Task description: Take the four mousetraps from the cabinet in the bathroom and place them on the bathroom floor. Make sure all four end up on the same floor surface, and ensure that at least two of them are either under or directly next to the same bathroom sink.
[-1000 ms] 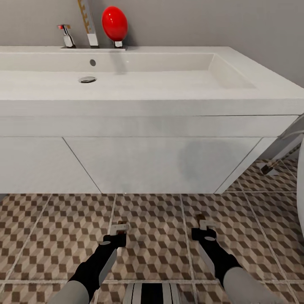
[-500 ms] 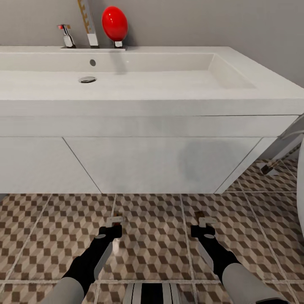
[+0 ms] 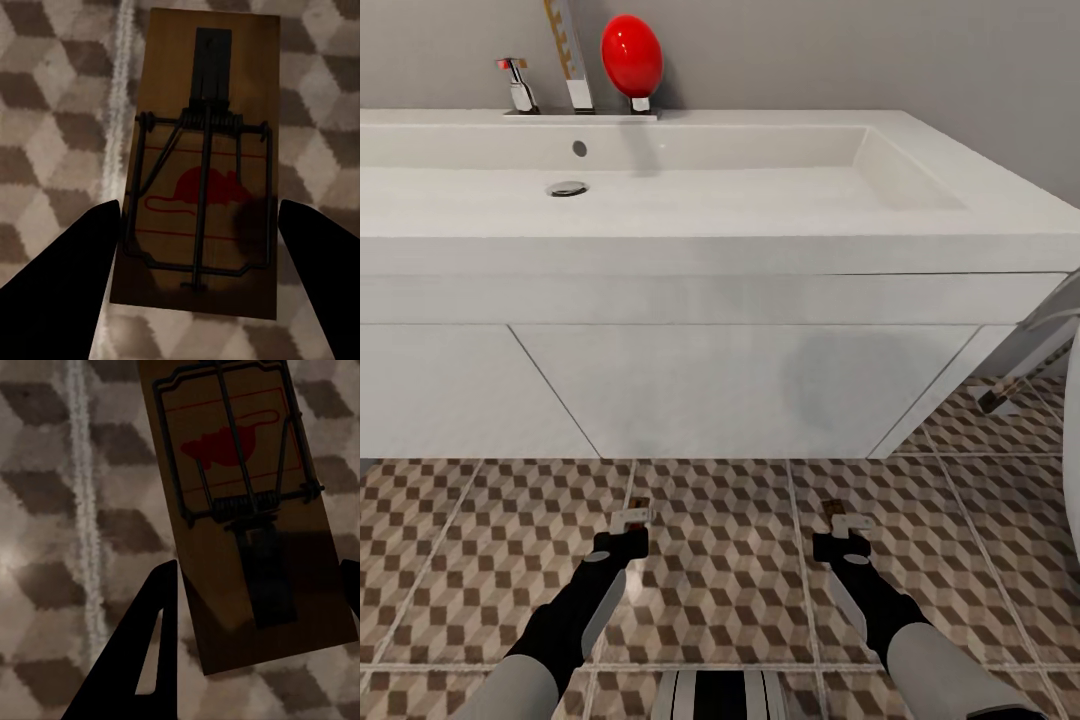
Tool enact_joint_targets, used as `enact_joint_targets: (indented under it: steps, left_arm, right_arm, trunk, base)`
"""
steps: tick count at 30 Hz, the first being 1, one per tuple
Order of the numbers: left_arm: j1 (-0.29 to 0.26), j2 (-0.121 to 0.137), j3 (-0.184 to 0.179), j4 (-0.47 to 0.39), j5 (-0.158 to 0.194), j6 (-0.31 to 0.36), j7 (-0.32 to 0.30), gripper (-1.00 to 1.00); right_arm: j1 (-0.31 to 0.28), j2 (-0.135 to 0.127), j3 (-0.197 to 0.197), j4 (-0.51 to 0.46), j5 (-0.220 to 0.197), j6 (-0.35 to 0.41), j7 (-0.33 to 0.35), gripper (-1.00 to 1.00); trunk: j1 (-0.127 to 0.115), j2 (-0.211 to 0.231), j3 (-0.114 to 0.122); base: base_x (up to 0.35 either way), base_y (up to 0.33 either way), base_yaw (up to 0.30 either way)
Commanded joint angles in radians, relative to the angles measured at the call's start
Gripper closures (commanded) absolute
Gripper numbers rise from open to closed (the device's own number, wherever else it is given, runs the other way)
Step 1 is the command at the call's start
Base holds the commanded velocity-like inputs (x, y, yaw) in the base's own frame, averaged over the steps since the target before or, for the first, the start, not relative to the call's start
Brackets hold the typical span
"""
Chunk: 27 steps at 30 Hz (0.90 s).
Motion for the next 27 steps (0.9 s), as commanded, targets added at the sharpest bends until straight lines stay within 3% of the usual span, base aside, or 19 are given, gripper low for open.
enact_joint_targets:
  steps: [1, 8, 17, 27]
  left_arm:
    - [0.000, 0.000, -0.004, -0.002, 0.010, 0.003, 0.009, 1.00]
    - [0.000, -0.001, -0.004, -0.002, 0.010, 0.002, 0.009, 1.00]
    - [0.000, 0.000, -0.003, -0.002, 0.010, 0.006, 0.009, 1.00]
    - [0.000, 0.001, -0.001, -0.003, 0.011, 0.002, 0.009, 1.00]
  right_arm:
    - [0.000, -0.001, 0.008, -0.002, -0.012, 0.005, -0.007, 1.00]
    - [0.000, 0.000, 0.008, -0.002, -0.011, 0.007, -0.007, 1.00]
    - [0.000, 0.000, 0.008, -0.004, -0.011, 0.012, -0.007, 1.00]
    - [0.000, 0.001, 0.008, -0.015, -0.011, 0.015, -0.004, 1.00]
  trunk:
    - [0.000, 0.000, -0.001]
    - [0.000, 0.000, -0.001]
    - [0.004, -0.002, -0.035]
    - [0.005, -0.003, -0.043]
  base:
    - [0.000, 0.000, 0.000]
    - [0.000, 0.000, 0.000]
    - [0.000, 0.000, 0.000]
    - [0.000, 0.000, 0.000]
